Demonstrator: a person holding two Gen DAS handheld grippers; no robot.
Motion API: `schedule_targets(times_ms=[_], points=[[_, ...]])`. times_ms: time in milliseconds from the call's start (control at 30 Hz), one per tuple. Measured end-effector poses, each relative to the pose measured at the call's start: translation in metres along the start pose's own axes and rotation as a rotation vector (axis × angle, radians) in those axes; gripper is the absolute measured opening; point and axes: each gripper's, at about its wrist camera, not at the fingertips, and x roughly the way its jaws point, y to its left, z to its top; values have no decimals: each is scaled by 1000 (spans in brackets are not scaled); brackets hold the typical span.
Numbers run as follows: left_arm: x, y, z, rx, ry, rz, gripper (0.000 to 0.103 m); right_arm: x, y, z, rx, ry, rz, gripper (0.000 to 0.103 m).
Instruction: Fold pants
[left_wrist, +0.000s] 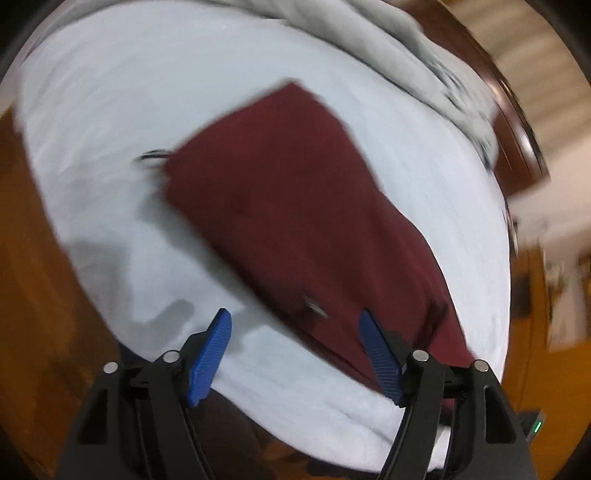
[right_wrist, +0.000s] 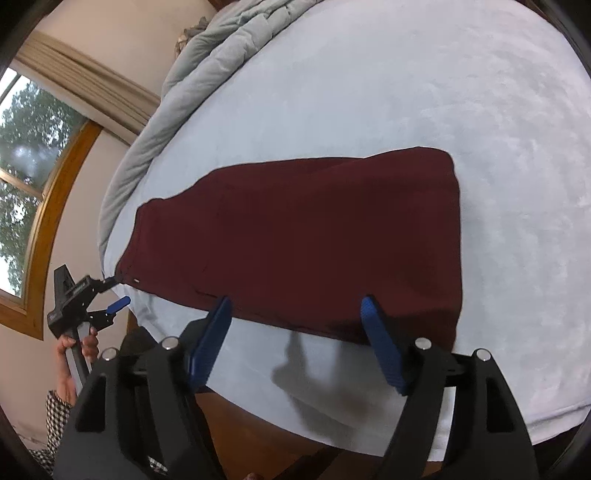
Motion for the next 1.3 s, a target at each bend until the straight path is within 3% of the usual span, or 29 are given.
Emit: schedule_targets(times_ms=[133, 433, 633, 700, 833, 900, 967, 1033, 1100, 1167, 1233, 1300], points=[[12, 22, 20, -88, -10, -31, 74, 6, 6, 2, -4, 13, -15, 76], [39, 38, 53, -161, -16, -82, 75, 18, 7, 5, -6, 33, -52, 76], [39, 48, 56, -195, -18, -103, 72, 27, 10, 5, -14, 48, -67, 76], [30, 46, 53, -179, -42, -139, 66, 29, 11, 4, -18, 53, -74, 76], [14, 20, 57, -69, -109, -314, 57, 33, 12, 3, -20, 58, -80, 76], [19, 19, 61, -62, -103, -255, 59, 35, 12, 4, -15, 60, -83, 76], [33, 25, 66, -102, -79, -186, 74, 36, 13, 4, -15, 59, -84, 76], [52, 33, 71, -156, -39, -134, 75, 36, 14, 2, -19, 60, -86, 76], [58, 34, 73, -183, -48, -134, 75, 37, 14, 2, -20, 63, -84, 76], [53, 29, 73, -172, -78, -142, 63, 37, 13, 2, -19, 65, -81, 76], [43, 26, 70, -153, -108, -137, 35, 38, 11, 2, -18, 68, -79, 76], [41, 27, 70, -147, -121, -152, 30, 38, 11, 1, -15, 67, -77, 76]])
